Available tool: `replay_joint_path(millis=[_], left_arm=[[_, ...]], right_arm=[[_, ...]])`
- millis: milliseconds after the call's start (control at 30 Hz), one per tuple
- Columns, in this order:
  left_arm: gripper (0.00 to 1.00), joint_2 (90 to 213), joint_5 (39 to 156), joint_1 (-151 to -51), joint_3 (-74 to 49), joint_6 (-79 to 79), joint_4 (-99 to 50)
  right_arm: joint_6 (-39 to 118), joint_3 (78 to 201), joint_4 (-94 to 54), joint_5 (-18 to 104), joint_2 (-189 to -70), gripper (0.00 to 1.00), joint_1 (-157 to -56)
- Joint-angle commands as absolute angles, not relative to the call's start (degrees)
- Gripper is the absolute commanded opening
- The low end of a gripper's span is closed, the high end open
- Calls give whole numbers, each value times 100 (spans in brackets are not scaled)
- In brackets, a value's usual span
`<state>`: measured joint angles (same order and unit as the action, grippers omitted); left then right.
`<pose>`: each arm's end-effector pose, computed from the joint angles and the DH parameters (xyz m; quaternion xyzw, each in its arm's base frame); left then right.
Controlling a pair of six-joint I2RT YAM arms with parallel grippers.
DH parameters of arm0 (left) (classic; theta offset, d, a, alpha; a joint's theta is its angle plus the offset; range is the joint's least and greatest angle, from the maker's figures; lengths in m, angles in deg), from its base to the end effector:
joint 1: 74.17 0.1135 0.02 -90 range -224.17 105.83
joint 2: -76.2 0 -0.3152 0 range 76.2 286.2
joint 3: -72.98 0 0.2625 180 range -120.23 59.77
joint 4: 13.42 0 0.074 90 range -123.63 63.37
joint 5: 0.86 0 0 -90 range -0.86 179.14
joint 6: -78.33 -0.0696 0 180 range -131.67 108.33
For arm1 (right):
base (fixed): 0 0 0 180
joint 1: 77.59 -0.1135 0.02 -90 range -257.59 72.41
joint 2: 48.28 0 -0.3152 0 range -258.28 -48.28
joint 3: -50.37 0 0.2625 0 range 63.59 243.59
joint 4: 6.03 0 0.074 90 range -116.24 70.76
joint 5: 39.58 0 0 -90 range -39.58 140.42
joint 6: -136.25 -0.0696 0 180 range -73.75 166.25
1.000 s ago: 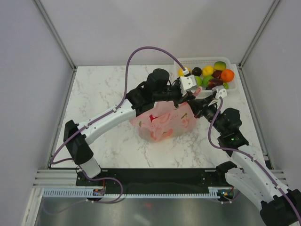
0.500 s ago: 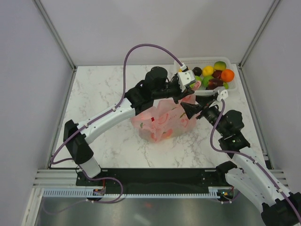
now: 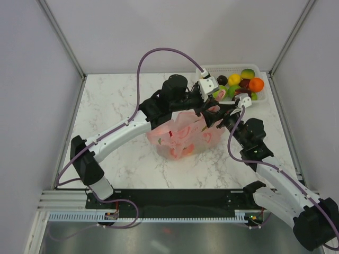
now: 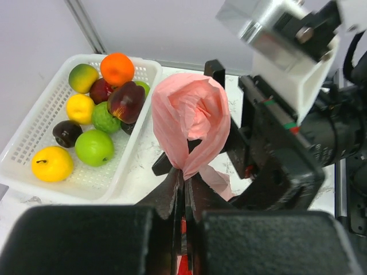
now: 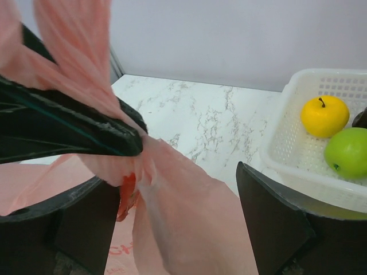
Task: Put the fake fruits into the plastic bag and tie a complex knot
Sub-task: Adjust the plastic bag at the center of the board.
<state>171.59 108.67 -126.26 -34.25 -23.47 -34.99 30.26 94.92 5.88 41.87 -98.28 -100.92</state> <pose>0.2545 -0.3647 0.4576 0.4914 0.5815 -0.3405 0.5517 0.1985 0.0969 0.3461 -0.0980 0.6594 0.2970 0.6837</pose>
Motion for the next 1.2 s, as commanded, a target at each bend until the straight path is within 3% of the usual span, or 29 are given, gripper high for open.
replay_joint_path(millis=[0, 133, 233, 267, 300, 333, 400, 433, 500, 633, 867, 1167], left_arm=[[2, 16892, 10760, -12620, -3629, -2003, -3392], [2, 16901, 10671, -12620, -3761, -1836, -3515], [10, 16857, 10514, -12620, -3779, -1739, -3524], [22, 16814, 10461, -12620, -3779, -1695, -3516], [56, 16778, 10408, -12620, -3770, -1686, -3524], [68, 16648, 10295, -12620, -3753, -1695, -3559], [87, 16445, 10093, -12611, -3683, -1695, -3612], [91, 16340, 9874, -12620, -3639, -1712, -3647], [100, 15892, 9531, -12611, -3438, -1782, -3691], [100, 15127, 8240, -12567, -3112, -1223, -3787], [100, 14108, 7929, -12444, -2743, -1052, -4842], [100, 12613, 7771, -12067, -846, -1695, -5194]], right_arm=[[3157, 9751, 1108, 4567, -10083, 86, -10298], [3376, 9830, 1108, 4849, -10373, 69, -10545], [3377, 9734, 1152, 4972, -10348, 34, -10607], [3359, 9716, 1152, 4981, -10330, 28, -10607], [3368, 9699, 1117, 4998, -10287, 22, -10616], [3377, 9664, 1091, 5007, -10243, 12, -10616], [3368, 9629, 977, 4999, -10181, 5, -10616], [3377, 9611, 933, 5146, -10146, 0, -10607], [3351, 9637, 775, 5244, -10102, 0, -10616], [3324, 9690, 440, 5674, -10040, 0, -10616], [3245, 9778, 115, 5983, -9987, 0, -10607], [3254, 9910, 1, 5860, -10146, 0, -10607]])
